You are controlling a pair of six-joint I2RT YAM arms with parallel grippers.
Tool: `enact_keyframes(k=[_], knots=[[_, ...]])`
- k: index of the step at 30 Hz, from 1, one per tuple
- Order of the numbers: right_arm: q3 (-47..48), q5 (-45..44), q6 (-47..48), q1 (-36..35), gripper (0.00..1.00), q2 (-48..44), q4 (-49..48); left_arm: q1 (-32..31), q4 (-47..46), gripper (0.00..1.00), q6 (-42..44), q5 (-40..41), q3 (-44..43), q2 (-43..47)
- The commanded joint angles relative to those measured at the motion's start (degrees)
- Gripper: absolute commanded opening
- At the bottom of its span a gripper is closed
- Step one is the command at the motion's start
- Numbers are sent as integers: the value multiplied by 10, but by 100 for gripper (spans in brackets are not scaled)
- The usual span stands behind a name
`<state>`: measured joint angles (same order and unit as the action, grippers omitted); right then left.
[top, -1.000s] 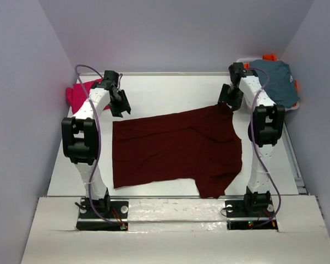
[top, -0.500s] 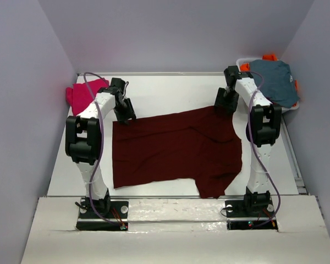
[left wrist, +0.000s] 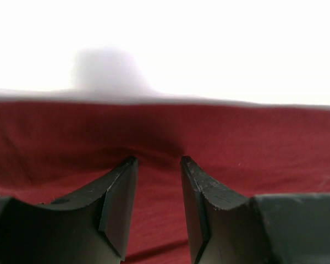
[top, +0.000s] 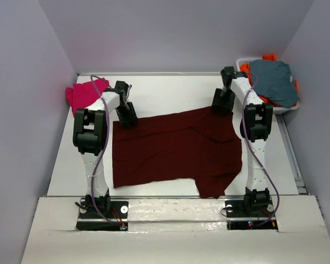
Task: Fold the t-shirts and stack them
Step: Fold the tshirt
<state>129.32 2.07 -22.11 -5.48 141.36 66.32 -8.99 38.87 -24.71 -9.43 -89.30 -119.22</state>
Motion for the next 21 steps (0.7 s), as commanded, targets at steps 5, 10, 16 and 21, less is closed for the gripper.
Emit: enact_keyframes(k=[5,10,16,21], knots=[[60,18,19,-1,63,30,15,1,13,48,0,6,-84,-60],[94,31,22,-1,66,62,6,1,37,48,2,13,-153,-107],[110,37,16,-1,66,76,-22,6,55,48,2,21,-220,-144],[121,34,13,-1,66,75,-64,12,64,49,-3,32,-254,-170]])
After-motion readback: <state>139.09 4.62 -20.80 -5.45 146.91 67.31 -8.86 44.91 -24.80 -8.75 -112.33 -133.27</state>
